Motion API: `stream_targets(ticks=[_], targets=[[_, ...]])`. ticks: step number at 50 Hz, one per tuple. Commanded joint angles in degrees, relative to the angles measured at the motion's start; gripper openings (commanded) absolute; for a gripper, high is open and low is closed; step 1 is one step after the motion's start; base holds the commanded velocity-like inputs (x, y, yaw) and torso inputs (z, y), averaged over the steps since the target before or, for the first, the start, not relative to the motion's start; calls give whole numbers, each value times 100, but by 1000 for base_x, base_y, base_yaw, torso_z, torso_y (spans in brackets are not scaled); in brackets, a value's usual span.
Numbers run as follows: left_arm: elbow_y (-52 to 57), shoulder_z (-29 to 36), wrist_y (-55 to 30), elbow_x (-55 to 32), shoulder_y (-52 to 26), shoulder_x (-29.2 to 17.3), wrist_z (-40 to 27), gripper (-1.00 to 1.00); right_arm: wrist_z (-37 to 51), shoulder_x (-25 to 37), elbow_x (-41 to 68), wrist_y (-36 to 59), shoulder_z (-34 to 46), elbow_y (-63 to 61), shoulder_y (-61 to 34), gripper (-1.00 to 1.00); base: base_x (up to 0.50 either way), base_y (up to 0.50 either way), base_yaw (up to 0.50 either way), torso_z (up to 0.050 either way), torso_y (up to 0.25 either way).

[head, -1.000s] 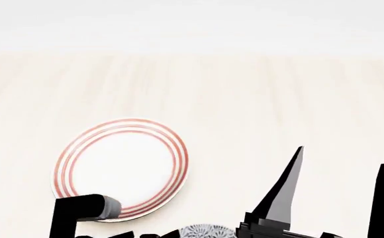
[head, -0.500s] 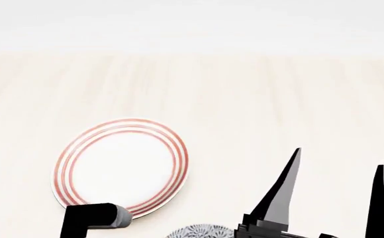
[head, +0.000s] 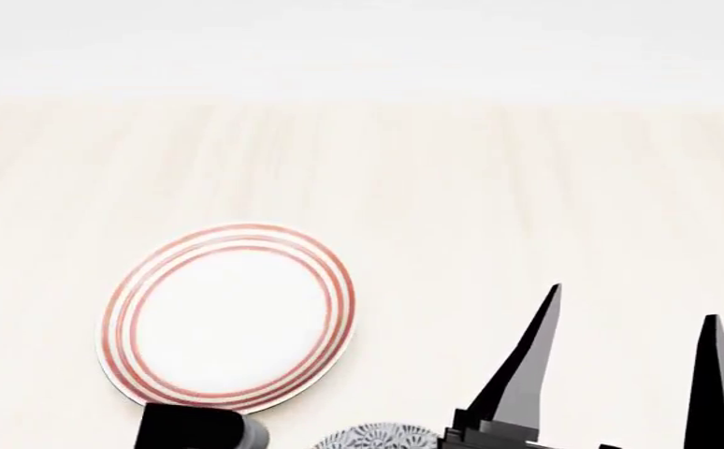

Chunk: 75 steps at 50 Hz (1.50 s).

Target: Put the bowl on the plate.

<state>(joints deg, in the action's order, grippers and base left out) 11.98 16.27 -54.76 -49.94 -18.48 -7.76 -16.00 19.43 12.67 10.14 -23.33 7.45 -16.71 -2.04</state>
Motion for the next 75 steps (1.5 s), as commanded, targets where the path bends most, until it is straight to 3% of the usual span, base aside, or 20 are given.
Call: stream_targets(ticks=[1,9,10,30,41,55,64,75], targets=[[-116,76,310,148,56,7,227,100,-69,-60,-104,-27,-68,43,2,100,0,0,0,0,0],[-355,141,382,173,78,1,279,100,-55,-40,-95,-30,-31,55,6,100,0,0,0,0,0],[-369,167,394,192,76,-8,290,-100,-54,-39,-97,-34,-26,57,7,100,0,0,0,0,0],[-182,889,881,960,-99,-354,490,-100,-20,9,-80,-62,66,59,55,100,0,0,0,0,0],[-578,1322,1613,1856,-1087,-686,1039,-100,-1,27,-66,-92,108,72,54,100,0,0,0,0,0],[-1641,943,1901,2000,-2386,-368,1072,-100,37,66,-37,-72,141,48,50,100,0,0,0,0,0],[-2000,721,2042,1964,-2770,-246,1011,-100,44,75,-30,-102,190,71,74,100,0,0,0,0,0],[-3328,421,2450,2042,-3463,-3,994,-100,63,95,-14,-109,226,98,72,100,0,0,0,0,0]])
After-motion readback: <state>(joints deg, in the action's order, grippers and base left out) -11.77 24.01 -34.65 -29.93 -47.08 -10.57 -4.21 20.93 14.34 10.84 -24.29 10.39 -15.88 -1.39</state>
